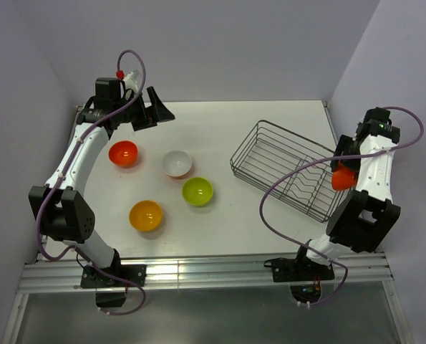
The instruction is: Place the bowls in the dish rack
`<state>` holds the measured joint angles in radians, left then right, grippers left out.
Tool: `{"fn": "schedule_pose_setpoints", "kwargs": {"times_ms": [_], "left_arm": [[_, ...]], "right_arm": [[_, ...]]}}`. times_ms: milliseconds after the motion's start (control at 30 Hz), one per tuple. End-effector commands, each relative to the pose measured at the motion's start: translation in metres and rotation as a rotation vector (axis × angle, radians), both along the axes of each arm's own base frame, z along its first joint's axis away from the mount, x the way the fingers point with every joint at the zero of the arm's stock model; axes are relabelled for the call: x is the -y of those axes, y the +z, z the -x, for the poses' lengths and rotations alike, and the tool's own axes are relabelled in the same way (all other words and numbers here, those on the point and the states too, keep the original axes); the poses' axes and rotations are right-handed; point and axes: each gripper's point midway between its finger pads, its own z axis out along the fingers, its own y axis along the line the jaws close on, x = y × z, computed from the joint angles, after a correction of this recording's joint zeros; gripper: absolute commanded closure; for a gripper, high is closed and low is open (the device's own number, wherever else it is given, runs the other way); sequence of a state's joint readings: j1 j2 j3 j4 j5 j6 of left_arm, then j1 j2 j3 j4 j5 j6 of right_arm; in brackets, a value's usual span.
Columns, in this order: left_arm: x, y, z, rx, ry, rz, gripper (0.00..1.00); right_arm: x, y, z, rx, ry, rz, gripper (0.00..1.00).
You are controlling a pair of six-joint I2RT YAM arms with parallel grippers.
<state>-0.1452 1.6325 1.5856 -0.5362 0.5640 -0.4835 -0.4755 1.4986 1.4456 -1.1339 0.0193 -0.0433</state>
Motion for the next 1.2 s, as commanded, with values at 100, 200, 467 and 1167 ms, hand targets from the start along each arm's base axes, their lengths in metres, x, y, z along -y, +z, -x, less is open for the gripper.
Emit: {"fn": "schedule_pose_setpoints", "kwargs": {"times_ms": [100,200,467,1167], "left_arm": [[0.001,0.004,-0.001,0.019,-0.022,0.009,0.01],[0.000,0.006,-0.001,0.026,-0.022,0.007,0.00],[0.000,0.003,-0.003,0.017,-0.020,0.005,0.00],[-0.006,0.004,-0.008,0.030,-0.014,-0.010,0.00]], "right_arm": [[0.013,-0.003,-0.017,0.014,0.009,0.068,1.00],[0.010,-0.007,-0.023,0.011,0.036,0.075,1.00],[0.008,-0.017,-0.040,-0.006,0.071,0.094,1.00],[0.011,-0.049,-0.053,-0.034,0.116,0.097,1.00]]}}
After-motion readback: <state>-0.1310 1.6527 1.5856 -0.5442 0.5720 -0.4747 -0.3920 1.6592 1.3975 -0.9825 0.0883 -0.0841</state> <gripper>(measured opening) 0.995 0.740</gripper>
